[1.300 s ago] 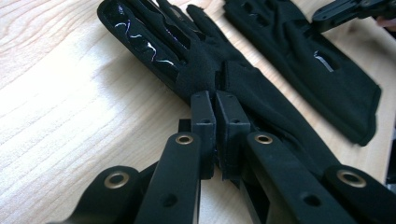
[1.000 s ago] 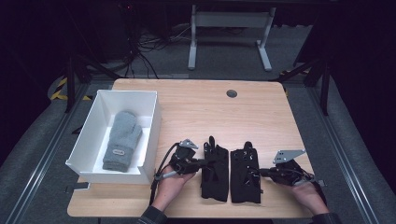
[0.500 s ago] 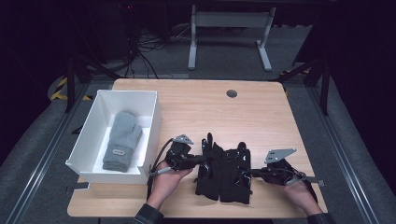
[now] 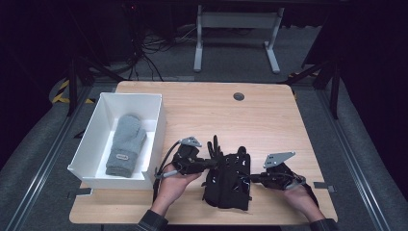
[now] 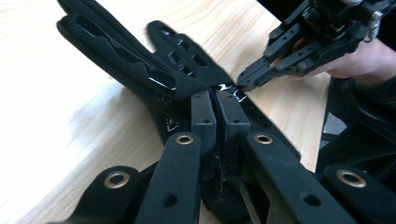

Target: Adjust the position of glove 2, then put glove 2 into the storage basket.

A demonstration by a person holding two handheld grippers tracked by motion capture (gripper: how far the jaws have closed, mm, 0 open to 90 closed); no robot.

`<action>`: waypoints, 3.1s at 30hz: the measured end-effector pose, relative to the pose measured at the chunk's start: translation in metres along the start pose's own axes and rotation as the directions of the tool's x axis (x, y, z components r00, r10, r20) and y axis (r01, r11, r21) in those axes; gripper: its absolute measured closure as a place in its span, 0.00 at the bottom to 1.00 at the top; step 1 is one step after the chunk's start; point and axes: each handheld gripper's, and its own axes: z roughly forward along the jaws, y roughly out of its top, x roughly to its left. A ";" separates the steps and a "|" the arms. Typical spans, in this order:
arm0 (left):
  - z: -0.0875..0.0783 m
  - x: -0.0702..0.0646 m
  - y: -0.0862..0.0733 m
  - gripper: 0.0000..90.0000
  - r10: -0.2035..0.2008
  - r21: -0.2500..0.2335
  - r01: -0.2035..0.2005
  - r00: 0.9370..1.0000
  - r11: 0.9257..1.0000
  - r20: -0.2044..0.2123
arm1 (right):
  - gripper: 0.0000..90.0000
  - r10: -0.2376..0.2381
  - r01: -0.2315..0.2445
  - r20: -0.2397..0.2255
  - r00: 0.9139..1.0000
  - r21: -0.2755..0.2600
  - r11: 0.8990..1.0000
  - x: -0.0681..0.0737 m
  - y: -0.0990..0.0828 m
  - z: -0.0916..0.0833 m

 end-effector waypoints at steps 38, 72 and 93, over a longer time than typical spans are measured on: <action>0.052 -0.013 -0.003 0.83 0.031 0.089 -0.035 0.998 0.995 0.046 | 1.00 -0.072 0.073 -0.017 0.997 0.020 0.997 0.021 0.023 0.025; 0.068 -0.039 -0.021 1.00 0.145 0.337 -0.127 0.989 0.933 -0.030 | 0.36 0.018 -0.007 0.220 0.975 -0.049 0.999 -0.017 -0.003 0.006; 0.020 -0.017 -0.022 0.95 0.152 0.301 -0.103 0.978 0.948 -0.145 | 0.18 0.050 -0.027 0.220 0.974 -0.107 0.994 -0.024 -0.011 0.010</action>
